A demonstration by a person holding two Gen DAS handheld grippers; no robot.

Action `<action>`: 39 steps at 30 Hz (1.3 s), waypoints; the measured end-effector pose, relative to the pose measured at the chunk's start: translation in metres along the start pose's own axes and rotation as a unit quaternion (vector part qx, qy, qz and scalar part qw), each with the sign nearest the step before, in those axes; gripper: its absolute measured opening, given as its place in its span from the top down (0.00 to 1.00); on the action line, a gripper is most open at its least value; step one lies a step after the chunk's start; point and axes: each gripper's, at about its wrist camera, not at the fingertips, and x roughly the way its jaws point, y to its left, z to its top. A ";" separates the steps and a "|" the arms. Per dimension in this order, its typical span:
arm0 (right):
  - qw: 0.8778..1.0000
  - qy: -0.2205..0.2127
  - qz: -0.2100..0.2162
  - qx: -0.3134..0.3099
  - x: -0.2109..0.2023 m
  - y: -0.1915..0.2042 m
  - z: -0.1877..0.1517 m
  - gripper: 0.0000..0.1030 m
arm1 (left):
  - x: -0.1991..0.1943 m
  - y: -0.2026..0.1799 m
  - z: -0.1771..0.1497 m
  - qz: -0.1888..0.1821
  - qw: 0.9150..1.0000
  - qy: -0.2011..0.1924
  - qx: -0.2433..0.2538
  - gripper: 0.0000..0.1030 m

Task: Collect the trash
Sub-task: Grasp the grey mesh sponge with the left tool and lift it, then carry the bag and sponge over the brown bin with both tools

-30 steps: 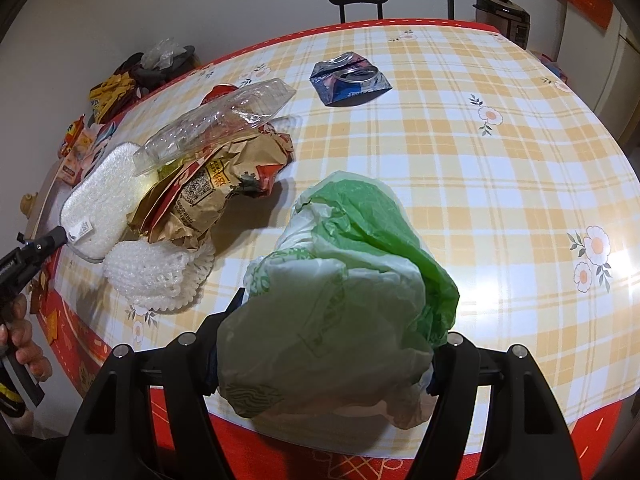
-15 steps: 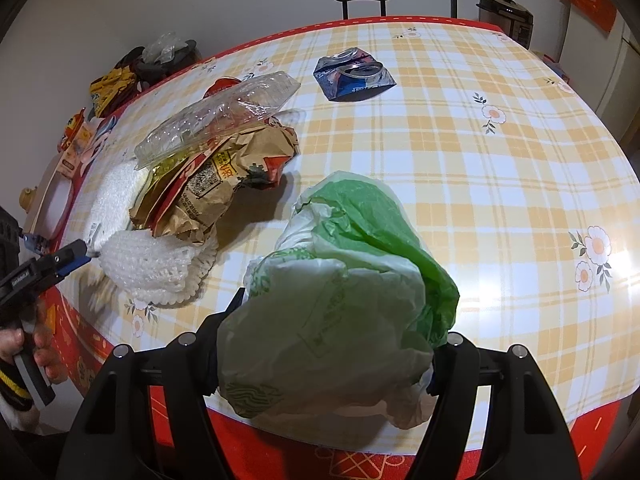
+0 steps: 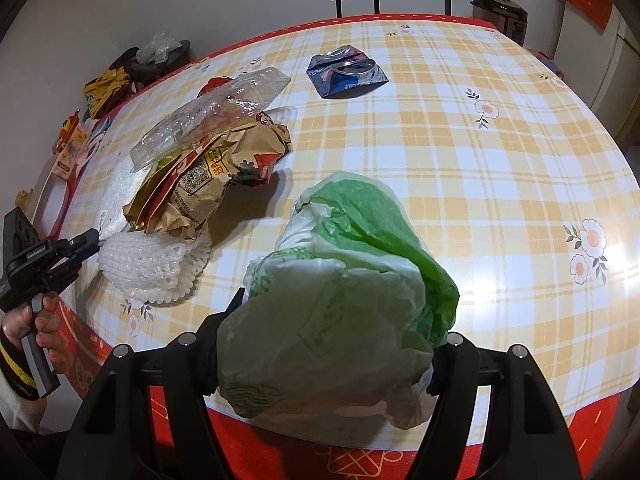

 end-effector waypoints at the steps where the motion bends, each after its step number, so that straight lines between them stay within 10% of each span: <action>1: 1.000 0.000 0.000 -0.001 0.000 0.000 0.000 0.33 | -0.001 0.000 0.001 -0.001 1.000 -0.003 -0.001 0.82; 28: 0.996 -0.085 0.019 -0.014 -0.052 0.013 0.027 0.33 | -0.106 -0.138 0.000 -0.040 0.968 -0.148 0.199 0.90; 39: 0.986 -0.168 0.006 0.016 -0.129 -0.049 0.031 0.33 | -0.089 -0.225 -0.027 -0.092 0.951 -0.144 0.257 0.90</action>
